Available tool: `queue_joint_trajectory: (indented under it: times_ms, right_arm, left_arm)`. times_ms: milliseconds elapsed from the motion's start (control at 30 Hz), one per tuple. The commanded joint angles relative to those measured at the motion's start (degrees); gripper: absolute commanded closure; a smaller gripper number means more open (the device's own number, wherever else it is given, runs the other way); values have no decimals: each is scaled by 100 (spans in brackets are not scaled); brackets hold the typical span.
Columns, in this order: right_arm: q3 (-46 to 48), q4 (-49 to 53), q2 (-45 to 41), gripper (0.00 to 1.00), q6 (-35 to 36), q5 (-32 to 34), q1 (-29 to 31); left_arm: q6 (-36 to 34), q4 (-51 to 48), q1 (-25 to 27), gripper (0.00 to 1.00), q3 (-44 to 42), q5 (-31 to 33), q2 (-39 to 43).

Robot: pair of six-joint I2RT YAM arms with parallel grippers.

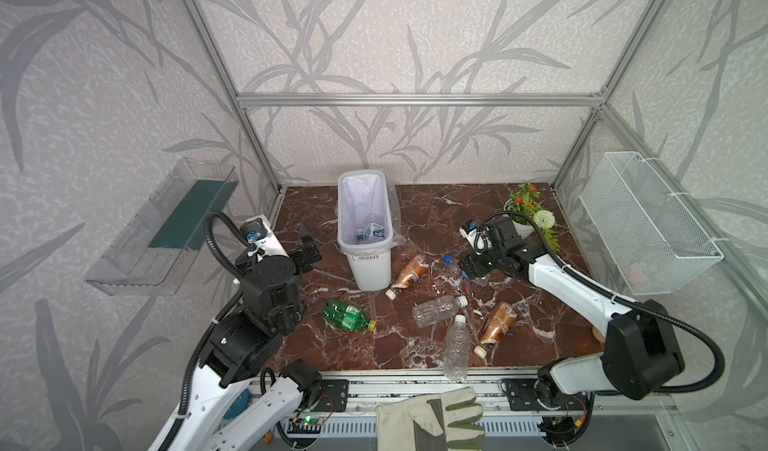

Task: Throw the plastic bottles in the bin
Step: 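Grasp the blue-capped bottle with the right gripper while the left arm withdraws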

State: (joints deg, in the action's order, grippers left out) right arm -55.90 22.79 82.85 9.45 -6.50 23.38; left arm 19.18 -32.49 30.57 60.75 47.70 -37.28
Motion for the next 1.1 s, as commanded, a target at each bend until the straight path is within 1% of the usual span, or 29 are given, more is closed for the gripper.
queue_joint_trajectory:
  times_ms: [0,100,233,500,567,733,767,867,1067]
  right_arm:
    - [-223,529,163,18,353,315,76]
    - [-315,631,426,21,462,386,111]
    - [-572,929,842,23,596,561,156]
    - [-1009,1025,1462,29,819,834,323]
    - [-1073,1029,1723,30,830,851,338]
    - [-1178,1097,1949,30,839,966,352]
    - [-1199,1113,1978,32,841,975,353]
    - [-1247,1129,2054,43,831,1023,350]
    - [-1305,1140,1941,53,689,1029,352]
  left_arm:
    - [698,-699,-219,1,12,354,-15]
    - [870,-768,-441,1,-91,232,1]
    - [1067,-839,-744,1,-181,-98,-45]
    - [1183,-925,-1386,1,-144,-1006,-390]
    - [1195,-927,-1500,1,-127,-1163,-451]
    - [1228,-936,-1683,1,-155,-1372,-458]
    - [1253,-936,-1709,1,-168,-1390,-458]
    - [1302,-941,-1777,1,-202,-1447,-460]
    - [1316,-965,-1868,1,-204,-1554,-467]
